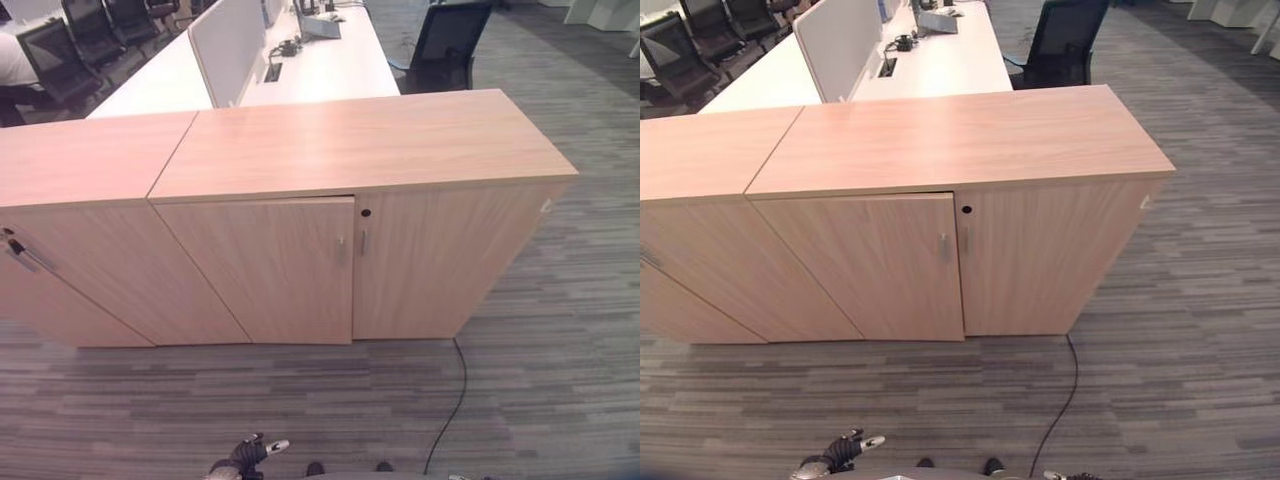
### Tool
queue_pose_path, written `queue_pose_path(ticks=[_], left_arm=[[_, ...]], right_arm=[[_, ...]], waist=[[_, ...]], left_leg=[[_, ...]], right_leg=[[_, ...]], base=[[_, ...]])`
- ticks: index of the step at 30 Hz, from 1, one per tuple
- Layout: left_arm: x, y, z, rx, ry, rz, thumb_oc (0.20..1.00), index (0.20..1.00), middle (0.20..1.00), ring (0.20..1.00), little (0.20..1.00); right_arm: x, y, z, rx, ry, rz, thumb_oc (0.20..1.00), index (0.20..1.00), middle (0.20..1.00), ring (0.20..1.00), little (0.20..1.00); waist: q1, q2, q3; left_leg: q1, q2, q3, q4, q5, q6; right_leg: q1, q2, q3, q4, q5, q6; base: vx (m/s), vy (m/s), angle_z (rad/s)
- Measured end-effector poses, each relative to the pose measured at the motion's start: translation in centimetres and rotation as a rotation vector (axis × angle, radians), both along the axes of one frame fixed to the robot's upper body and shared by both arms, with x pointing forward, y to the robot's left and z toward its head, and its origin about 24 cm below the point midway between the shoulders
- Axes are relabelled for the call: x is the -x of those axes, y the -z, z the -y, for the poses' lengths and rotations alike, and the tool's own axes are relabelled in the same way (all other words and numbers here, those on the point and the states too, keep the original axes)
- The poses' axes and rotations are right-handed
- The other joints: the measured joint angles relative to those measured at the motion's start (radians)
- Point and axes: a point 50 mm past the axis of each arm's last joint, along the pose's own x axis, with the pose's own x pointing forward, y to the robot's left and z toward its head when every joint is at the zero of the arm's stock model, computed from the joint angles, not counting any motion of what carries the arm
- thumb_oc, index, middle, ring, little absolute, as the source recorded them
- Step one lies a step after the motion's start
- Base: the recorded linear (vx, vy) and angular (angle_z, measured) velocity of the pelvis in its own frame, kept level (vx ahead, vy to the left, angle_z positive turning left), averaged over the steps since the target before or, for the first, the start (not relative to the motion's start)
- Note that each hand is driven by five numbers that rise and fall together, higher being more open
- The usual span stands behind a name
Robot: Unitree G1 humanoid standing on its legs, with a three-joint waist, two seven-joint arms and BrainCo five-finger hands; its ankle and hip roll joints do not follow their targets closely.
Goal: Put the empty folder in the office cabinet
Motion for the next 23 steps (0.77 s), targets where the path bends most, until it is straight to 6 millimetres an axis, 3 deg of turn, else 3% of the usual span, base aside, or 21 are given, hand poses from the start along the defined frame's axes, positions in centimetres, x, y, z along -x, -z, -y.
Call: queue_pose_path(ticks=[7, 12, 23], left_arm=[[2.2, 0.4, -0.8, -0.001, -0.087, -0.054, 1.0, 1.0, 1.0, 1.0, 1.0], [3.7, 0.6, -1.0, -0.003, -0.1, -0.105, 1.0, 1.0, 1.0, 1.0, 1.0], [2.3, 0.4, -1.0, 0.005, -0.086, -0.066, 1.0, 1.0, 1.0, 1.0, 1.0]], right_arm=[[-0.2, -0.2, 0.4, 0.0, -0.003, 0.002, 1.0, 1.0, 1.0, 1.0, 1.0], [1.5, 0.0, 0.7, 0.001, 0.009, -0.042, 1.0, 1.0, 1.0, 1.0, 1.0], [1.3, -0.1, 0.7, 0.0, 0.007, -0.035, 1.0, 1.0, 1.0, 1.0, 1.0]], waist=[[0.013, 0.009, -0.01], [0.035, -0.01, -0.035], [0.032, -0.018, -0.044]], left_leg=[[0.022, 0.004, -0.002, -0.003, -0.013, -0.008], [0.006, 0.007, -0.006, -0.009, -0.017, -0.007], [0.021, 0.006, -0.012, 0.0, -0.008, -0.008]], right_leg=[[0.025, 0.005, -0.001, 0.0, -0.014, 0.006], [0.011, 0.008, -0.002, 0.0, -0.019, -0.002], [0.026, 0.007, -0.012, 0.001, -0.012, 0.0]], base=[[0.0, 0.003, 0.0], [0.0, 0.009, 0.02], [0.0, 0.001, 0.01]])
